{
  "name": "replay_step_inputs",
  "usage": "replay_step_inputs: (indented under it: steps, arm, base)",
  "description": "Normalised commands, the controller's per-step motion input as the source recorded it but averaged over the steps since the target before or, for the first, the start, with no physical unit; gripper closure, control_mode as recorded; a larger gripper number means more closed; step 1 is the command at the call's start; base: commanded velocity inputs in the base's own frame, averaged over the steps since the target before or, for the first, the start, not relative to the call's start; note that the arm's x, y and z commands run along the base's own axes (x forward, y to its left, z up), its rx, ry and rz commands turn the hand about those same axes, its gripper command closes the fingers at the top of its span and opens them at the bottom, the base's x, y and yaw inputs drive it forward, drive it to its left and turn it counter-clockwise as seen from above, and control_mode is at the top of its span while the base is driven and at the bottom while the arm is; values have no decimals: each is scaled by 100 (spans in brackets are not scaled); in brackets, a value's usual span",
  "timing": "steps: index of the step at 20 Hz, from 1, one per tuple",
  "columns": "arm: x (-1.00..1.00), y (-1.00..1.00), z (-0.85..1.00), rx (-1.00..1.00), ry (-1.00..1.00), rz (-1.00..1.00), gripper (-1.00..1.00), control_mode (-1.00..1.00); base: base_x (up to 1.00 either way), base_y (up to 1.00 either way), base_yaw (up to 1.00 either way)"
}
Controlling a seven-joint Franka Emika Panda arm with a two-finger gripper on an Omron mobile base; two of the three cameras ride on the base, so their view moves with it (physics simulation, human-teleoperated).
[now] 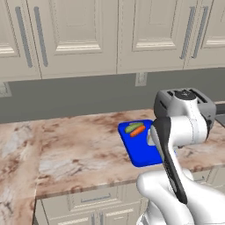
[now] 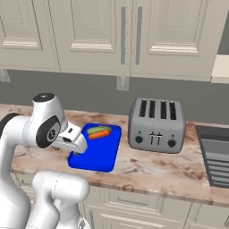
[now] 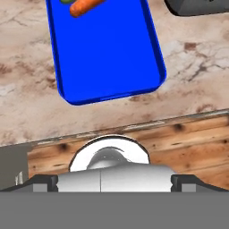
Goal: Place the two vegetables and bowl onto the tray for setting up a vegetable dip station.
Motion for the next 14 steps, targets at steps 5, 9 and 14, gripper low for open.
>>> replay_step_inputs:
  steps: [5, 9, 14]
  arm:
    - [0, 0, 0, 0, 0, 0, -100, 100]
    - [0, 0, 0, 0, 0, 0, -100, 100]
    - [0, 0, 0, 0, 0, 0, -100, 100]
  base:
    - [-57, -61, 0]
    - [-14, -87, 0]
    - [0, -99, 0]
